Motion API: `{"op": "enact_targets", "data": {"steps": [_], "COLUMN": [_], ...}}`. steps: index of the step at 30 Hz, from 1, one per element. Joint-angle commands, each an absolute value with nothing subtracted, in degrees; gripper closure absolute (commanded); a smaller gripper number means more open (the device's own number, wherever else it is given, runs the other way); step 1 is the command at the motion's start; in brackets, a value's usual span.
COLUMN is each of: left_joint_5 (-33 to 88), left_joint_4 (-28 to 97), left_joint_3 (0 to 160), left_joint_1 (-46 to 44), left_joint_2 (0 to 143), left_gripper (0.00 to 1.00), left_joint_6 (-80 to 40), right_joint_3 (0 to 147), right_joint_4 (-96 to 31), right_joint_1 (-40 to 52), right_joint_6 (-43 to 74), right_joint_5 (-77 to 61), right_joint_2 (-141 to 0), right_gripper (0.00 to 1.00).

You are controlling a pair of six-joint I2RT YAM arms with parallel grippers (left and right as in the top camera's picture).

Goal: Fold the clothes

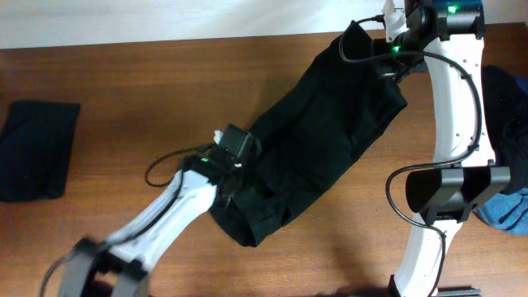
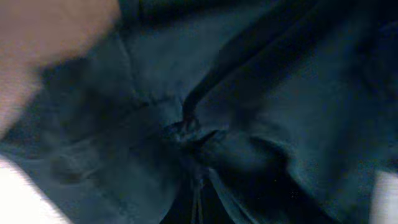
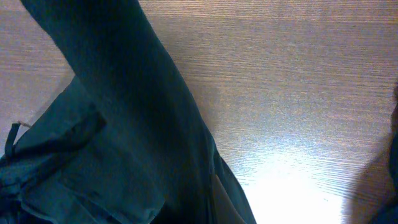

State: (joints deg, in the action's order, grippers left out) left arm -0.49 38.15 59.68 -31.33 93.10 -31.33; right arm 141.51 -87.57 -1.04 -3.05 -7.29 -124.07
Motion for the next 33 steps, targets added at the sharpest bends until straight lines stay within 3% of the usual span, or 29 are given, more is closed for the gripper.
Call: {"op": "enact_targets", "data": {"steps": [1,10,27,33], "left_joint_5": [4.0,0.4,-0.4,-0.4], "left_joint_4": [36.6,36.8,22.7,17.1], "left_joint_3": [58.0,58.0,58.1,58.4], "left_joint_1": [-31.0,-30.9,-20.4,-17.1], "left_joint_2": [99.5,104.8,107.0,107.0], "left_gripper": [1.00,1.00,1.00,1.00], "left_joint_6": [-31.2,-30.5,-6.0,-4.2], "right_joint_3": [141.5,141.5,141.5,141.5], "right_joint_4": [-87.2,-85.7,-87.0,-88.3], "right_joint_1": [-0.8,-0.8,-0.8,-0.7], "right_joint_6": [-2.7,-3.2,-3.1,-3.1], "right_joint_5": [-7.0,-6.8,-6.8,-7.3], "right_joint_2": [-123.3,-123.3,-123.3,-123.3], "right_gripper": [0.96,0.96,0.96,0.96]}}
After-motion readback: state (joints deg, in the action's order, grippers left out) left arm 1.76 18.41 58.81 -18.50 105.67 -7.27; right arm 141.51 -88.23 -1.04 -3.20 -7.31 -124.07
